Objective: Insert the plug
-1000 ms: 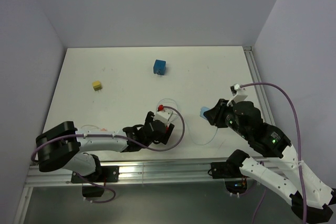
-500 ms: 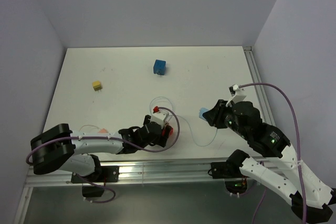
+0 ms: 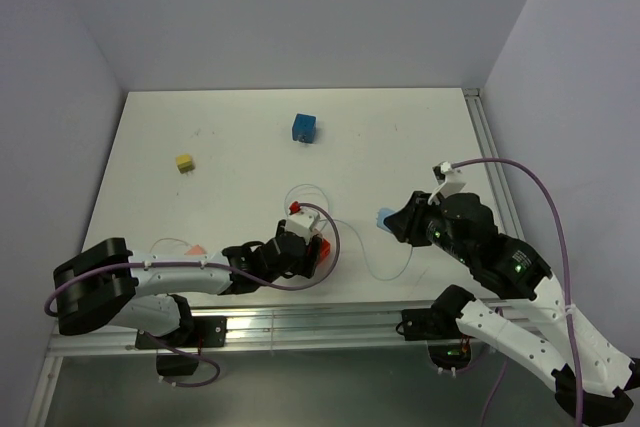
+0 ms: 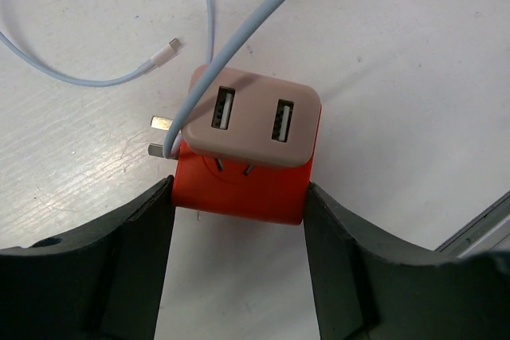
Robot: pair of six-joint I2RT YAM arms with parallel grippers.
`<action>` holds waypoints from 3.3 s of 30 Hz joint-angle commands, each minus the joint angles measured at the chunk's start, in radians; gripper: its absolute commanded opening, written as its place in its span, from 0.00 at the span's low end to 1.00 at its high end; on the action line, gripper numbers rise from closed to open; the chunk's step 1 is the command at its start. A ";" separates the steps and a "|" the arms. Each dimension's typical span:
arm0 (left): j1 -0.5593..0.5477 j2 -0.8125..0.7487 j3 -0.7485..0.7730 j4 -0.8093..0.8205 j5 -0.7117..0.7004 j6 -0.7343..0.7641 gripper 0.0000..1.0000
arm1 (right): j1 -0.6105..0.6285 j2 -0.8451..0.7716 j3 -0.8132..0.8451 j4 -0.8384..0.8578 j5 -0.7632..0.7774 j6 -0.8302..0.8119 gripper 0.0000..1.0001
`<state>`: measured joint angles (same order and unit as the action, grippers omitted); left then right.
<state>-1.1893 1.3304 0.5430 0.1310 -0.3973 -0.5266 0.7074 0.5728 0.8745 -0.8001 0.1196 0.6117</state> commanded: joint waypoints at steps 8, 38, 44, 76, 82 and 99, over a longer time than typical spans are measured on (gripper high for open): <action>0.029 0.012 -0.020 0.077 0.108 -0.004 0.24 | -0.006 0.064 -0.038 0.078 -0.150 -0.055 0.00; 0.370 0.055 -0.146 0.407 0.930 -0.349 0.00 | 0.420 0.510 0.051 0.111 0.055 -0.109 0.00; 0.378 0.085 -0.150 0.435 0.942 -0.358 0.00 | 0.464 0.567 0.038 0.136 0.069 -0.096 0.00; 0.407 0.110 -0.179 0.458 0.954 -0.368 0.00 | 0.507 0.587 -0.035 0.206 0.186 -0.047 0.00; 0.407 0.115 -0.178 0.441 0.945 -0.357 0.00 | 0.507 0.553 -0.019 0.191 0.183 -0.052 0.00; 0.410 0.147 -0.176 0.437 0.943 -0.349 0.00 | 0.507 0.579 -0.065 0.216 0.184 -0.064 0.00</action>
<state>-0.7788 1.4559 0.3740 0.5743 0.5438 -0.8890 1.2118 1.1530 0.8322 -0.6270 0.2718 0.5495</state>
